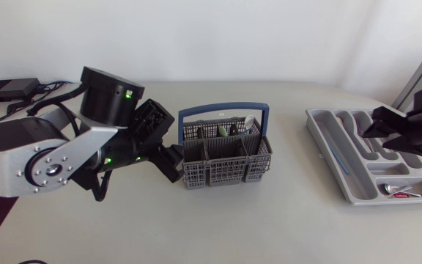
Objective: Sort the cutlery from the basket into the organizer compartments.
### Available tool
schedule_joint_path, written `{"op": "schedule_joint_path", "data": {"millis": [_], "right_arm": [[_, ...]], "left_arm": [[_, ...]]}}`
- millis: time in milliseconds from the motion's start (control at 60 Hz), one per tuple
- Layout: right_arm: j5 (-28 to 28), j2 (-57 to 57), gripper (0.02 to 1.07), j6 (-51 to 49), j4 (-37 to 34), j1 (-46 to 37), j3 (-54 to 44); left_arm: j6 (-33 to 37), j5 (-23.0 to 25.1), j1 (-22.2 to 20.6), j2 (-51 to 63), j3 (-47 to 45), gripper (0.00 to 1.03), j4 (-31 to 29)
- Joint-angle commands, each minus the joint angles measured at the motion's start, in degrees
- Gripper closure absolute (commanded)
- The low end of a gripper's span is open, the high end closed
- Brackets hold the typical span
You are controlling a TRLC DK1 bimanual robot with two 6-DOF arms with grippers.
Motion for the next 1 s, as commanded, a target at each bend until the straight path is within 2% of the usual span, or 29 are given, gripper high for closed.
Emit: {"op": "schedule_joint_path", "data": {"millis": [0,50,150,267,350,433,450,517,617,783,983], "right_arm": [[-3.62,0.48,0.27,-2.80,1.16,3.21,-3.39],[-6.52,0.48,0.27,-2.80,3.89,4.79,-4.44],[-7.40,1.89,0.27,-2.27,8.72,8.49,-4.44],[-10.65,6.02,0.29,-1.13,10.22,11.39,-1.28],[-14.17,8.83,0.40,-0.95,11.10,13.32,0.83],[-15.75,10.23,0.53,0.02,13.82,15.34,1.62],[-17.42,10.94,0.61,0.46,15.75,15.96,1.89],[-19.00,12.26,0.78,1.51,17.86,17.27,2.76],[-21.55,14.89,1.01,2.21,18.57,19.03,5.23],[-24.63,20.52,1.02,3.53,18.48,21.49,10.59],[-28.58,25.70,1.02,5.47,17.95,23.51,17.09]], "left_arm": [[0.90,-0.08,-0.30,-1.06,-2.14,0.36,-0.63],[0.90,0.01,-0.38,-1.50,-2.67,0.42,-0.72],[0.81,0.09,-0.38,-2.29,-3.63,0.51,-0.63],[0.90,0.27,-1.00,-2.65,-4.95,0.66,-0.20],[0.99,0.27,-1.88,-2.73,-5.66,0.80,0.42],[1.43,0.27,-2.58,-2.73,-6.27,0.88,0.60],[1.60,0.27,-3.02,-2.73,-6.45,0.93,0.86],[2.04,0.27,-3.46,-2.73,-6.89,0.99,1.47],[2.74,0.45,-3.99,-2.21,-7.24,1.00,1.83],[4.41,1.24,-6.45,-2.03,-8.82,1.00,2.00],[5.20,6.77,-6.62,-1.42,-10.05,1.00,1.91]]}}
